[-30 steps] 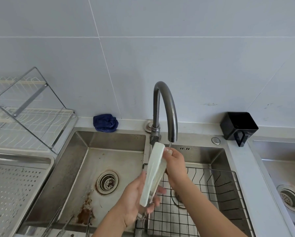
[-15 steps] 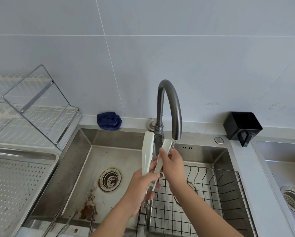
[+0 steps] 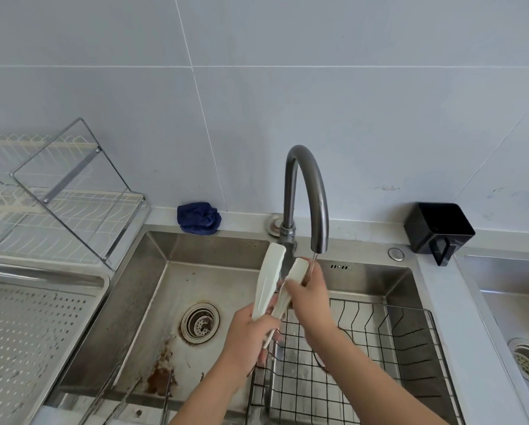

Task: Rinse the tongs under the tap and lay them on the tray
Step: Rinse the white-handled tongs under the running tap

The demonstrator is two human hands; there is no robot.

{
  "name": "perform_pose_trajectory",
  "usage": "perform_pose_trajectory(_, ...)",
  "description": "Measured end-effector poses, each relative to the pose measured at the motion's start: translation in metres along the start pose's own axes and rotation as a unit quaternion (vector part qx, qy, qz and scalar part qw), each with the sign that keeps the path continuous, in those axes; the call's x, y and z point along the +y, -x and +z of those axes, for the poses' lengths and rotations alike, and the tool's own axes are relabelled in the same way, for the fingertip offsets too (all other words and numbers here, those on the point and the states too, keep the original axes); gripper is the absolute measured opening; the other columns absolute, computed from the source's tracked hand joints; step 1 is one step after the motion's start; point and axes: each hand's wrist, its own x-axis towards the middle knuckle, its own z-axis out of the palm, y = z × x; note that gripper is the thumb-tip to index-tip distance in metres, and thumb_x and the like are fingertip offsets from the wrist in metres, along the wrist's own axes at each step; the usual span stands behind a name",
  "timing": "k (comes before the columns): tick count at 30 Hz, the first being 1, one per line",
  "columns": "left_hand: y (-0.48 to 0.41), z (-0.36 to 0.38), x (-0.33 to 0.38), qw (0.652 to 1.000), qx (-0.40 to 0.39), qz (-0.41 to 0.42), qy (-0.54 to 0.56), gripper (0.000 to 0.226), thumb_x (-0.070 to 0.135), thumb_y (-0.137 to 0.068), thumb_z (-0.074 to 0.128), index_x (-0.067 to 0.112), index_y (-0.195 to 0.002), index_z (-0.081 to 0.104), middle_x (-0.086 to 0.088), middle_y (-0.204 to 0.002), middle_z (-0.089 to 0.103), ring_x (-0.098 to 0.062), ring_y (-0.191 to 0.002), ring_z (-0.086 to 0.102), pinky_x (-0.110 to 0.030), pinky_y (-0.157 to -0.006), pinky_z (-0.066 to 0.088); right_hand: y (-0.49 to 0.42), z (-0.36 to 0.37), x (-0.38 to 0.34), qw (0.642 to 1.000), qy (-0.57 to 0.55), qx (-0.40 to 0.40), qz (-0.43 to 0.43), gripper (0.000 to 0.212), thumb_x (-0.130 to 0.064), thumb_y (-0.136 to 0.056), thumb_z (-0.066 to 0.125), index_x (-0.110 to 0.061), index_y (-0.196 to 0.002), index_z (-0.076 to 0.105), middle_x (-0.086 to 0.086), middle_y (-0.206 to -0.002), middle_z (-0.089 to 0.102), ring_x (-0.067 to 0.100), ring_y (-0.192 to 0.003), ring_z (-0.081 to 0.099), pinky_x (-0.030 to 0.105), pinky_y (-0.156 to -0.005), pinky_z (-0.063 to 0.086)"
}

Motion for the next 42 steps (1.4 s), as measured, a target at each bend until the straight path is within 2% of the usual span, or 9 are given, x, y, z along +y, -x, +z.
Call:
perform_pose_trajectory(3, 0.002, -0.003, -0.001, 1.0, -0.005, -0.008, 0.024, 0.055, 0.019, -0.067, 0.06, 0.015, -0.121, 0.071, -0.023, -0.089, 0.069, -0.021, -0.066, 0.065, -0.028, -0.042, 0.038, 0.007, -0.004, 0.004, 0.998, -0.012, -0.054, 0.03, 0.048, 0.0, -0.075, 0.06, -0.026, -0.115, 0.052, 0.003, -0.09, 0.077, 0.019, -0.081, 0.077, 0.035, -0.063, 0.063)
perform_pose_trajectory(7, 0.007, 0.003, -0.006, 1.0, -0.015, -0.008, 0.002, 0.058, 0.021, -0.068, 0.059, 0.018, -0.125, 0.07, -0.032, -0.11, 0.067, -0.022, -0.073, 0.064, -0.028, -0.044, 0.039, -0.009, -0.016, -0.006, 0.998, 0.027, 0.041, 0.036, 0.007, -0.006, -0.097, 0.051, -0.004, -0.096, 0.057, 0.017, -0.078, 0.075, 0.033, -0.073, 0.077, 0.052, -0.059, 0.064)
perform_pose_trajectory(13, 0.008, 0.007, -0.006, 0.999, 0.025, -0.023, 0.021, 0.048, 0.018, -0.064, 0.061, 0.02, -0.109, 0.078, -0.031, -0.099, 0.07, -0.028, -0.07, 0.068, -0.027, -0.041, 0.042, 0.015, -0.014, 0.011, 0.986, -0.109, -0.093, 0.084, 0.039, 0.006, -0.089, 0.05, -0.018, -0.119, 0.054, 0.008, -0.098, 0.078, 0.025, -0.079, 0.075, 0.042, -0.072, 0.064)
perform_pose_trajectory(16, 0.011, 0.016, -0.006, 0.998, 0.049, -0.019, 0.023, 0.048, 0.019, -0.064, 0.061, 0.022, -0.109, 0.078, -0.024, -0.089, 0.072, -0.026, -0.07, 0.066, -0.028, -0.043, 0.043, -0.002, -0.025, 0.002, 0.996, -0.062, -0.036, 0.059, 0.007, -0.011, -0.1, 0.06, -0.007, -0.101, 0.066, 0.018, -0.086, 0.077, 0.03, -0.07, 0.077, 0.04, -0.06, 0.063)
perform_pose_trajectory(19, 0.009, 0.029, -0.001, 0.996, 0.084, 0.0, 0.03, 0.042, 0.022, -0.063, 0.061, 0.027, -0.1, 0.08, -0.013, -0.075, 0.067, -0.019, -0.062, 0.057, -0.029, -0.043, 0.042, -0.019, -0.024, -0.008, 0.999, -0.012, 0.016, 0.026, 0.027, -0.026, -0.102, 0.061, -0.003, -0.09, 0.068, 0.017, -0.076, 0.076, 0.036, -0.071, 0.076, 0.047, -0.061, 0.064)
perform_pose_trajectory(21, 0.007, 0.031, 0.005, 0.994, 0.102, 0.003, 0.043, 0.036, 0.023, -0.064, 0.061, 0.029, -0.093, 0.082, -0.014, -0.075, 0.067, -0.019, -0.061, 0.055, -0.03, -0.044, 0.043, -0.014, -0.015, -0.005, 0.999, -0.008, -0.046, 0.019, 0.009, -0.017, -0.095, 0.068, -0.01, -0.099, 0.064, 0.014, -0.083, 0.076, 0.034, -0.079, 0.076, 0.04, -0.063, 0.063)
perform_pose_trajectory(26, -0.001, 0.016, 0.013, 0.994, 0.089, 0.022, 0.051, 0.039, 0.021, -0.068, 0.059, 0.039, -0.095, 0.081, -0.004, -0.077, 0.076, -0.014, -0.06, 0.058, -0.031, -0.046, 0.045, -0.003, -0.014, 0.009, 0.978, -0.054, -0.199, 0.034, 0.045, 0.001, -0.069, 0.07, -0.007, -0.112, 0.059, 0.017, -0.098, 0.075, 0.024, -0.082, 0.076, 0.03, -0.067, 0.06)
perform_pose_trajectory(31, -0.012, 0.022, 0.013, 0.998, 0.034, 0.032, 0.029, 0.046, 0.019, -0.067, 0.056, 0.042, -0.099, 0.08, 0.007, -0.07, 0.071, -0.007, -0.056, 0.057, -0.028, -0.047, 0.045, -0.025, -0.022, -0.007, 0.998, -0.052, -0.043, 0.02, 0.016, -0.007, -0.093, 0.064, -0.008, -0.109, 0.064, 0.017, -0.095, 0.077, 0.031, -0.084, 0.078, 0.046, -0.073, 0.065)
perform_pose_trajectory(42, -0.014, 0.029, 0.007, 0.997, 0.0, 0.046, 0.058, 0.056, 0.014, -0.067, 0.058, 0.029, -0.118, 0.075, -0.006, -0.089, 0.072, -0.009, -0.068, 0.065, -0.025, -0.058, 0.052, -0.01, -0.042, 0.006, 0.98, -0.142, -0.137, 0.022, 0.027, 0.004, -0.089, 0.064, -0.004, -0.114, 0.066, 0.016, -0.11, 0.077, 0.034, -0.094, 0.075, 0.032, -0.072, 0.06)
